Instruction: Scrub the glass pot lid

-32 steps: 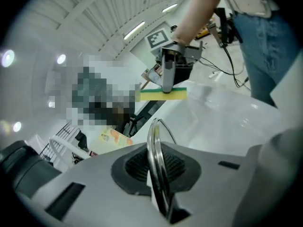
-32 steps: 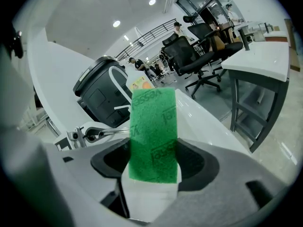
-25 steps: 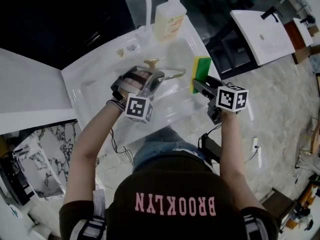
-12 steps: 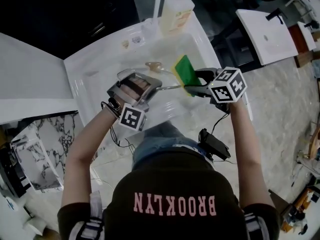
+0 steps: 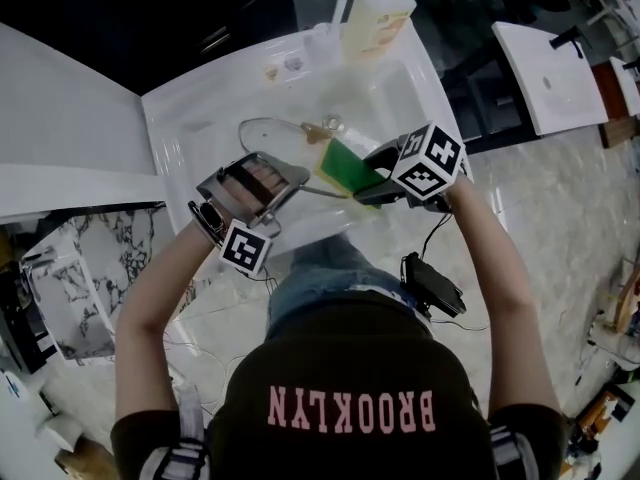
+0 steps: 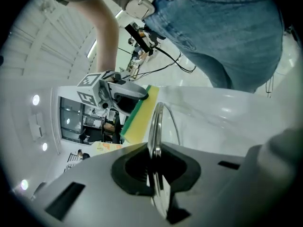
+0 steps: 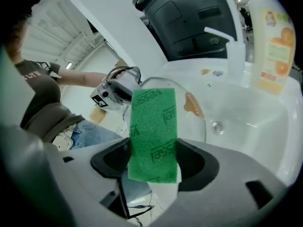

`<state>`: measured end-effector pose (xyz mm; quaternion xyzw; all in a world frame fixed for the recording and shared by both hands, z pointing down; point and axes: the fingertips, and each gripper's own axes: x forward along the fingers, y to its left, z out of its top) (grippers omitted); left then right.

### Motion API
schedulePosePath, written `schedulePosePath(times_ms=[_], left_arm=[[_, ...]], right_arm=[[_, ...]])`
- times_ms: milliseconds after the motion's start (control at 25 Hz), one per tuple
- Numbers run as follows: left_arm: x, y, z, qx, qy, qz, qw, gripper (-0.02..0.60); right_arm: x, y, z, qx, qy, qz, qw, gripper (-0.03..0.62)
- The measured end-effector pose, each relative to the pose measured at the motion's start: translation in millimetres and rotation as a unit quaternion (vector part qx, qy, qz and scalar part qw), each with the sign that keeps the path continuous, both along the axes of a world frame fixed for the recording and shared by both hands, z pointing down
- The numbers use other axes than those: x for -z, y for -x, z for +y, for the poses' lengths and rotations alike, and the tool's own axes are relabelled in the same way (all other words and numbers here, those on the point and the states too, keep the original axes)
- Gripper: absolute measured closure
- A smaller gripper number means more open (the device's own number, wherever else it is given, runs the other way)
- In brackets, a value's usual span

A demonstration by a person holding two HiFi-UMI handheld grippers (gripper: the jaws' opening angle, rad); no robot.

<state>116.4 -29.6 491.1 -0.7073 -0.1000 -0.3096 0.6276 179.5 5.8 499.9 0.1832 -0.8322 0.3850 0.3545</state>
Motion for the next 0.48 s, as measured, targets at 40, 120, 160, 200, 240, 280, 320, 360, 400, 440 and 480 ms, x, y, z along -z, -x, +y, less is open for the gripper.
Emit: schedulePosePath(times_ms=[40, 120, 160, 200, 240, 280, 320, 360, 400, 440, 480], left_arm=[[2, 6, -3, 0.006, -0.003, 0.0, 1.0, 0.561], [6, 17, -7, 0.014, -0.011, 0.002, 0.9998, 0.561], [9, 23, -9, 0.018, -0.017, 0.004, 0.9997, 0.561], [12, 28, -11, 0.021, -0.023, 0.006, 0.9995, 0.561], [14, 35, -14, 0.027, -0.029, 0.007, 0.9992, 0.561], [17, 43, -16, 0.033, -0.034, 0.008, 0.9988, 0.563], [19, 51, -19, 0.04, -0.04, 0.009, 0.9984, 0.563], [22, 61, -21, 0.047, -0.044, 0.01, 0.9979, 0.561], [24, 70, -22, 0.053, -0.049, 0.009, 0.9973, 0.561], [26, 79, -24, 0.058, -0.055, 0.008, 0.9968, 0.561], [27, 88, -25, 0.061, -0.062, 0.006, 0.9962, 0.561]], right_arm=[[-2, 9, 1, 0.018, 0.012, -0.008, 1.0, 0.312], [-1, 24, 1, 0.051, 0.027, -0.024, 0.998, 0.312], [1, 32, 0, 0.066, 0.031, -0.031, 0.997, 0.312], [4, 39, -1, 0.08, 0.032, -0.036, 0.996, 0.312], [8, 47, -2, 0.095, 0.03, -0.039, 0.994, 0.312], [10, 56, -4, 0.109, 0.026, -0.041, 0.993, 0.312], [13, 67, -5, 0.121, 0.021, -0.042, 0.991, 0.312], [15, 78, -5, 0.131, 0.016, -0.044, 0.99, 0.312], [17, 89, -6, 0.14, 0.011, -0.046, 0.989, 0.312], [18, 99, -7, 0.147, 0.007, -0.048, 0.988, 0.312], [19, 108, -8, 0.153, 0.002, -0.048, 0.987, 0.312]])
